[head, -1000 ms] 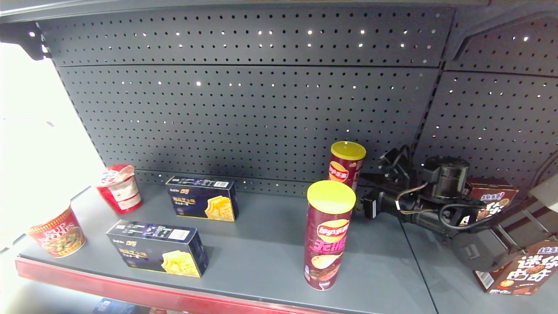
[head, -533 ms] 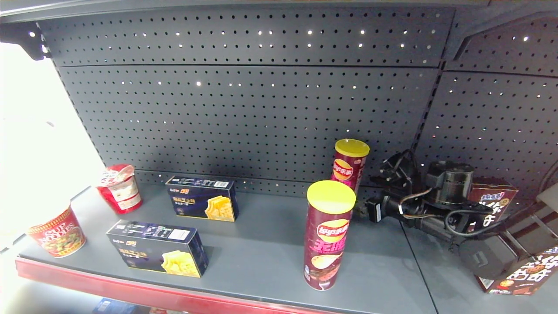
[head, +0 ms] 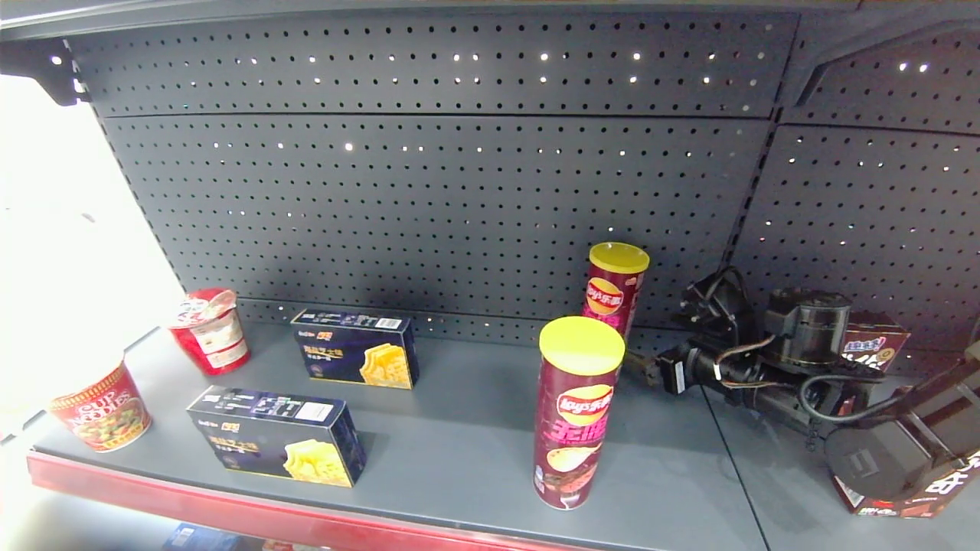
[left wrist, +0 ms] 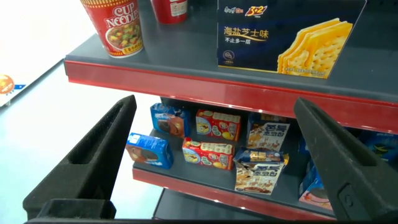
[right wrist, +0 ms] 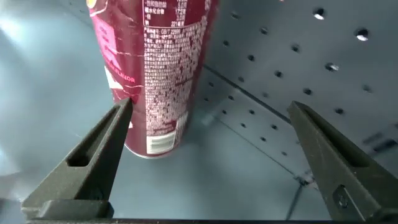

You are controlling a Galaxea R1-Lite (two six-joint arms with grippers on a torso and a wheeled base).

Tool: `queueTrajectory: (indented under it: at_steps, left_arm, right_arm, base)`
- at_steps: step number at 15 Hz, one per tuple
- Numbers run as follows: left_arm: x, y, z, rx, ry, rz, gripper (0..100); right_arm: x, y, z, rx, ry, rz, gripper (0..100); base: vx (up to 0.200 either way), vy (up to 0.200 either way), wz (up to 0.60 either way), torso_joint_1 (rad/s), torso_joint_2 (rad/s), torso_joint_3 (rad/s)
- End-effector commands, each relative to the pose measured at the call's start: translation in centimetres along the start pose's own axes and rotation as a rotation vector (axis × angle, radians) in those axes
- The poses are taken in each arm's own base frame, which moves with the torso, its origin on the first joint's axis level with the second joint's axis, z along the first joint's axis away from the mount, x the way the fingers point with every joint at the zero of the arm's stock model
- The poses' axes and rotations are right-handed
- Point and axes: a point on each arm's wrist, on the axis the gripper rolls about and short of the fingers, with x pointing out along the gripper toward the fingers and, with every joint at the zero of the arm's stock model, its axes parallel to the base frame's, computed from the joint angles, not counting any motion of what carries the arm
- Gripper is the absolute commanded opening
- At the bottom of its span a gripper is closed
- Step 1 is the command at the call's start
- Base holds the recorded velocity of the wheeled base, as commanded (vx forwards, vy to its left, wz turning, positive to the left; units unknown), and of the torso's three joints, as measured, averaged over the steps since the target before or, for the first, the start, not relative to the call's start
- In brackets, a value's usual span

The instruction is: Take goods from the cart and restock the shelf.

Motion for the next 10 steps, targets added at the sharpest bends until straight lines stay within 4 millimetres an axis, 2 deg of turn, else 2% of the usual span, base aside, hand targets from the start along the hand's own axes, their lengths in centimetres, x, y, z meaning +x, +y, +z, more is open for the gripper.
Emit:
queueTrajectory:
  at_steps: [1, 10]
  left_arm:
    - [0.01, 0.00, 0.01, 0.000, 0.001, 0.000, 100]
    - [0.01, 0.00, 0.01, 0.000, 0.001, 0.000, 100]
  right_arm:
    - [0.07, 0.09, -0.10, 0.001, 0.004, 0.000, 100]
    - [-0.16, -0.87, -0.76, 0.004, 0.039, -0.082, 100]
  base:
    - [0.000, 0.000, 0.00, 0.000, 0.00, 0.000]
    - [0.000, 0.000, 0.00, 0.000, 0.00, 0.000]
